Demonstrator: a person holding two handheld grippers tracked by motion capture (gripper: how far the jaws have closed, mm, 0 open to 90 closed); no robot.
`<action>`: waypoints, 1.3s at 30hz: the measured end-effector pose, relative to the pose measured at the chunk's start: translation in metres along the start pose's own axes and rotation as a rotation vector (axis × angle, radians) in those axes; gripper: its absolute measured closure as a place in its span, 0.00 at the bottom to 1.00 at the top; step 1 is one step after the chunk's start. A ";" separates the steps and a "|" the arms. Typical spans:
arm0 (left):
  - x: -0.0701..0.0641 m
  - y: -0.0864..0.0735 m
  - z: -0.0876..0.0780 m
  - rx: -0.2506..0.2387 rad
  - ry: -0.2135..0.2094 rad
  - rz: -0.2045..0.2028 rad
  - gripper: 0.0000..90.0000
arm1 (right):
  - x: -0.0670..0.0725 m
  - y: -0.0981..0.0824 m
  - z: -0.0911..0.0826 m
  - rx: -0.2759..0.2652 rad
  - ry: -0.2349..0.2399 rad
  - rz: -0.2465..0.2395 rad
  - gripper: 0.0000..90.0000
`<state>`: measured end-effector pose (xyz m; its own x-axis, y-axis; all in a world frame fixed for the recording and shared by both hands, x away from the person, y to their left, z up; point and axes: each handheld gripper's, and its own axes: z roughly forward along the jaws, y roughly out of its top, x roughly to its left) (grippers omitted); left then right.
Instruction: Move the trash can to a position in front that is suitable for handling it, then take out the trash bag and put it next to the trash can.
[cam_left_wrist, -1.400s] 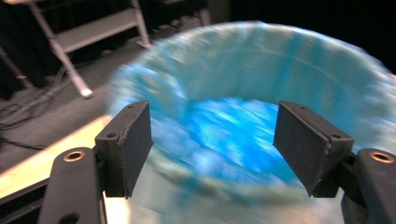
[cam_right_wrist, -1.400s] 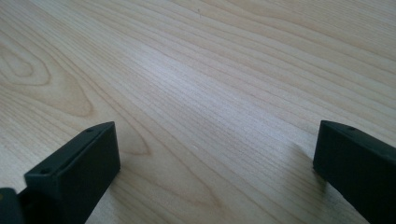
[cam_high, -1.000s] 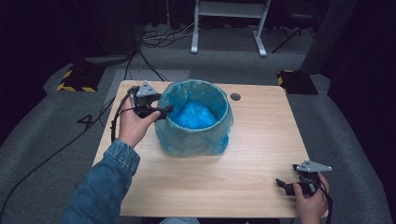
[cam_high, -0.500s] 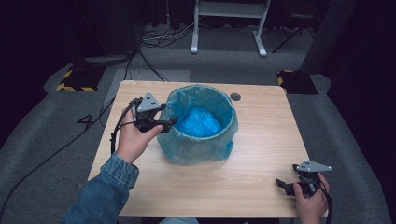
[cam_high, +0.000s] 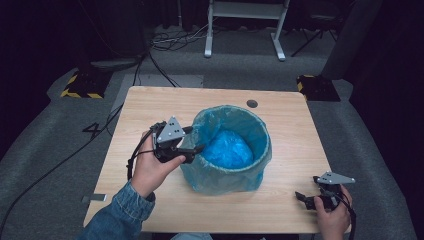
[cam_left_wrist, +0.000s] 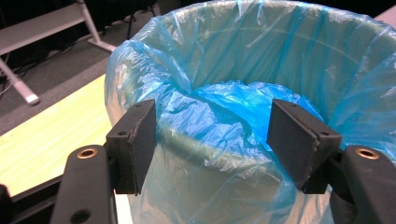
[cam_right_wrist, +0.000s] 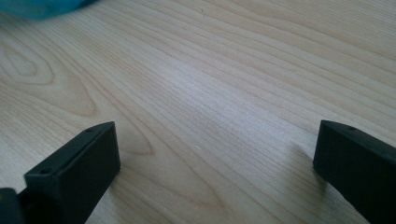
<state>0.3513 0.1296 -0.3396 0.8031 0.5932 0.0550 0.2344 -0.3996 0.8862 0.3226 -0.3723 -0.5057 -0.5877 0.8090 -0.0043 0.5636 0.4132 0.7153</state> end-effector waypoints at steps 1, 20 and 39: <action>-0.004 0.000 0.000 -0.001 -0.010 0.003 0.37 | 0.000 0.000 0.000 0.000 0.001 0.000 0.00; -0.012 -0.006 -0.041 -0.058 0.020 0.020 0.26 | 0.007 0.009 -0.006 0.007 0.072 -0.024 0.33; -0.007 -0.061 -0.043 0.028 0.100 -0.009 0.24 | 0.058 0.065 -0.015 -0.069 0.241 -0.138 0.20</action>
<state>0.3079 0.1799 -0.3745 0.7424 0.6633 0.0943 0.2579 -0.4128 0.8736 0.3169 -0.3049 -0.4493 -0.7819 0.6209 0.0558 0.4329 0.4764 0.7653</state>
